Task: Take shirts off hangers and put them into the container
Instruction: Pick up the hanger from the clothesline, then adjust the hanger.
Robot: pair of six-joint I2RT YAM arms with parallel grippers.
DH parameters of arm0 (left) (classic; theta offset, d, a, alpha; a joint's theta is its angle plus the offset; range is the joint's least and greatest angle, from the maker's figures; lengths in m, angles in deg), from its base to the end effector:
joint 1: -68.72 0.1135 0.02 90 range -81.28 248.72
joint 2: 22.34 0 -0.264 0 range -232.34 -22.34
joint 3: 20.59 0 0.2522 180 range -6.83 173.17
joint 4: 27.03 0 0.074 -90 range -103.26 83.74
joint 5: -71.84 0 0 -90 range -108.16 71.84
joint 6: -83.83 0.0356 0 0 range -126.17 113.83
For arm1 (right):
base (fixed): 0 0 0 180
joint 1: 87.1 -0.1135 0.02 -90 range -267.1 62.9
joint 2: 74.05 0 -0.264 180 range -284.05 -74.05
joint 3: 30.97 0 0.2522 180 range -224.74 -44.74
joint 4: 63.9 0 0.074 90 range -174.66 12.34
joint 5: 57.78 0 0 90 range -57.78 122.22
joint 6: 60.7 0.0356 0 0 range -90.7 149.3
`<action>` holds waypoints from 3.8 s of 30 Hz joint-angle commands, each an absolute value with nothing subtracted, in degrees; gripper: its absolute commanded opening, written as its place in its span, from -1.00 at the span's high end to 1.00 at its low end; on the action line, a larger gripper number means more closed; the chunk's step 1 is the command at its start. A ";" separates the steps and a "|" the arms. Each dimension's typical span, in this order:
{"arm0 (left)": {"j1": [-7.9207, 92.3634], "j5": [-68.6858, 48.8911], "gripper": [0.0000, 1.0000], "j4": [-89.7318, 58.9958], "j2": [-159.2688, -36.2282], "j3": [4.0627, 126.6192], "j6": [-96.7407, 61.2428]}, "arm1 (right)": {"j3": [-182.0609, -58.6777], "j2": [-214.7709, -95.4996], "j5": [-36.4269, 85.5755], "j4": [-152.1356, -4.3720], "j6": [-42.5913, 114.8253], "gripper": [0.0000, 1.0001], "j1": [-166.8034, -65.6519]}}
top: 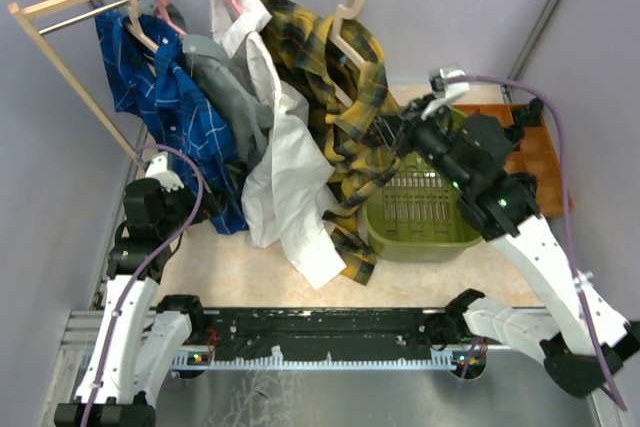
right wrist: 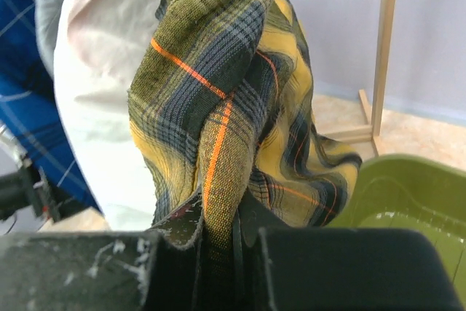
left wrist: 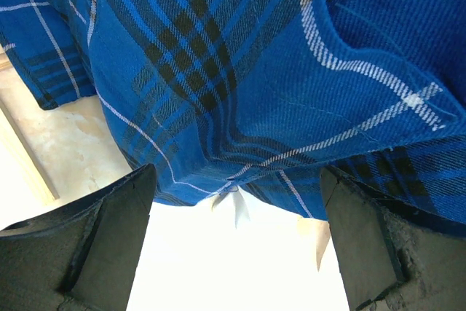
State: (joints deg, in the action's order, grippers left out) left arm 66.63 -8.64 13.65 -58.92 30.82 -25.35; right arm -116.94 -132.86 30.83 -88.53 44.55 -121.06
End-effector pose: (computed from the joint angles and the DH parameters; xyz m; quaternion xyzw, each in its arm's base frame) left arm 0.1497 -0.0114 0.2878 -0.0819 0.8416 -0.1668 0.5071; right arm 0.1796 0.1220 0.4593 -0.1210 0.6807 0.3084 0.6534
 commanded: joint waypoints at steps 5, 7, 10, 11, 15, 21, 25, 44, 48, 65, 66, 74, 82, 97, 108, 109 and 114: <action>67.29 -8.41 -0.98 11.52 -58.42 30.22 -24.39 | -110.22 -117.35 21.46 -92.71 49.39 1.00 -121.11; 67.23 -8.45 -0.98 11.59 -58.55 30.34 -24.39 | -108.36 -114.41 18.38 -95.33 50.54 1.00 -121.11; 67.31 -8.19 -0.98 11.61 -58.59 30.35 -24.43 | -101.35 -108.12 14.26 -95.19 54.35 1.00 -121.13; 67.26 -8.16 -0.98 11.61 -58.64 30.37 -24.49 | -98.56 -105.89 12.94 -93.76 55.35 1.00 -121.16; 67.25 -7.91 -0.98 11.52 -58.54 30.23 -24.54 | -95.13 -101.46 6.15 -93.39 53.18 1.00 -121.12; 67.23 -7.81 -0.98 11.61 -59.02 30.33 -24.48 | -96.78 -100.22 1.05 -103.26 47.88 1.00 -121.12; 67.23 -7.88 -0.99 11.78 -59.25 30.35 -24.58 | -95.98 -97.53 -4.57 -104.42 46.47 1.00 -121.12; 67.23 -8.52 -0.98 12.32 -59.53 30.57 -25.12 | -91.52 -100.74 -13.51 -106.97 39.99 1.00 -121.17; 67.28 -9.98 -0.99 13.20 -58.49 31.04 -25.56 | -88.49 -102.74 -9.75 -105.40 40.16 1.00 -121.12; 67.25 -16.41 -0.98 20.03 -47.63 36.08 -31.84 | -90.14 -111.00 37.29 -96.91 55.27 1.00 -121.13; 67.26 -16.17 -0.98 20.53 -48.06 36.47 -31.42 | -89.27 -110.10 36.07 -94.19 56.25 1.00 -121.12; 67.24 -12.20 -0.98 20.37 -49.51 36.56 -29.36 | -88.32 -100.38 17.84 -88.45 54.78 1.00 -121.13; 67.30 -12.08 -0.98 20.93 -47.34 40.07 -30.32 | -88.71 -89.37 -6.84 -83.78 50.83 1.00 -121.12; 67.27 -18.26 -0.98 21.57 -38.85 45.39 -30.15 | -94.12 -104.48 13.52 -99.97 45.77 1.00 -121.11; 67.24 -9.06 -0.99 20.05 -43.85 40.44 -31.05 | -128.48 -106.11 27.89 -102.71 35.53 1.00 -121.11; 67.23 -8.66 -0.99 20.00 -43.95 39.87 -31.11 | -130.39 -105.99 28.15 -103.27 35.11 1.00 -121.11; 67.23 -8.14 -0.99 19.61 -43.77 37.85 -31.00 | -129.57 -101.39 22.80 -104.17 37.29 1.00 -121.11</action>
State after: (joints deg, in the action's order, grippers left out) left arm 67.27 -10.39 21.46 -44.01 38.78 -30.75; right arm -129.00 -104.32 25.54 -108.88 37.33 -121.36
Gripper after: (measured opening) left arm 0.992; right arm 0.077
